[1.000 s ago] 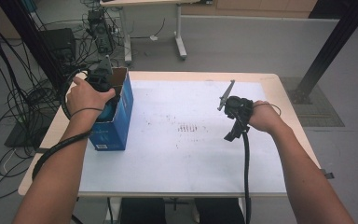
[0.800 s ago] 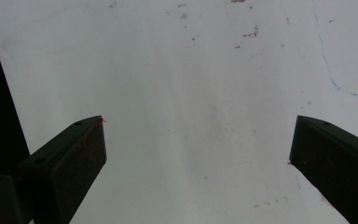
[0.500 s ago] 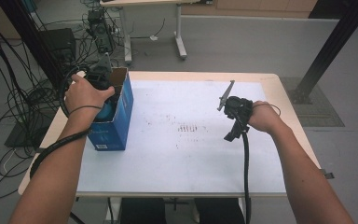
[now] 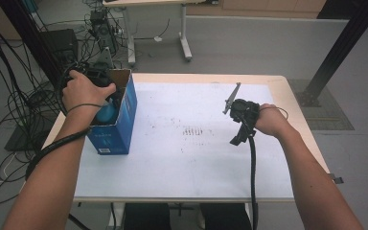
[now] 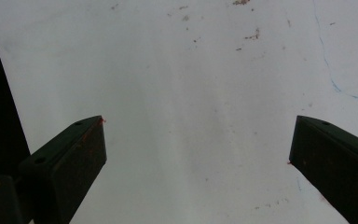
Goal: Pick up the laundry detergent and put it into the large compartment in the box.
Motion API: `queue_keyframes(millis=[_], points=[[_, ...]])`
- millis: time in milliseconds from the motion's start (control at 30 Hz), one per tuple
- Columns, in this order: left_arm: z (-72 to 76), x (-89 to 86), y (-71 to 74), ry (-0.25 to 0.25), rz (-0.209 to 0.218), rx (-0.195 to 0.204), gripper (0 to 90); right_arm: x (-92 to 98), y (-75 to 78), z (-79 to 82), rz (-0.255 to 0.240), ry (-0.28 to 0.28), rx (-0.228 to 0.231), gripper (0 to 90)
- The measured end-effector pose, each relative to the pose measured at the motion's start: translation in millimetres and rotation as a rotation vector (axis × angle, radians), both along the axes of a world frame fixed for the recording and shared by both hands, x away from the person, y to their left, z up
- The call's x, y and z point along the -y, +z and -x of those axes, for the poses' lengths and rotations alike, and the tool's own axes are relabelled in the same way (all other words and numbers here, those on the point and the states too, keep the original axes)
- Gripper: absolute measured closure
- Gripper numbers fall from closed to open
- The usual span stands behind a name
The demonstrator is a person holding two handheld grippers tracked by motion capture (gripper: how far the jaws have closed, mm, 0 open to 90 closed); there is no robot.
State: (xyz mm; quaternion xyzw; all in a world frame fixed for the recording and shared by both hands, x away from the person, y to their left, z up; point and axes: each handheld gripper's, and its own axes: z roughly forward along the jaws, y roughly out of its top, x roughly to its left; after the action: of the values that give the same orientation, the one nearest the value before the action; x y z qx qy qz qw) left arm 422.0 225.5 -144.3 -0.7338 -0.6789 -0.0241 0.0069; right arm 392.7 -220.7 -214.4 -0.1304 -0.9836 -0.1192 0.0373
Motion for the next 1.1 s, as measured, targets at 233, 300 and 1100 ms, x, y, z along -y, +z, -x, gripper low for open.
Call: queue_keyframes(millis=[233,300,1100], points=[[5.2,5.5,17.8,-0.025,0.005,0.025,18.2,-1.4,-0.3,0.3,0.001,0.003,0.002,3.9],[6.6,6.4,22.8,-0.033,0.008,0.031,15.6,-1.6,0.0,0.3,0.0,0.005,0.002,3.9],[17.8,18.2,57.1,-0.14,0.079,0.035,5.5,-5.8,0.7,0.9,-0.002,0.014,0.004,4.0]])
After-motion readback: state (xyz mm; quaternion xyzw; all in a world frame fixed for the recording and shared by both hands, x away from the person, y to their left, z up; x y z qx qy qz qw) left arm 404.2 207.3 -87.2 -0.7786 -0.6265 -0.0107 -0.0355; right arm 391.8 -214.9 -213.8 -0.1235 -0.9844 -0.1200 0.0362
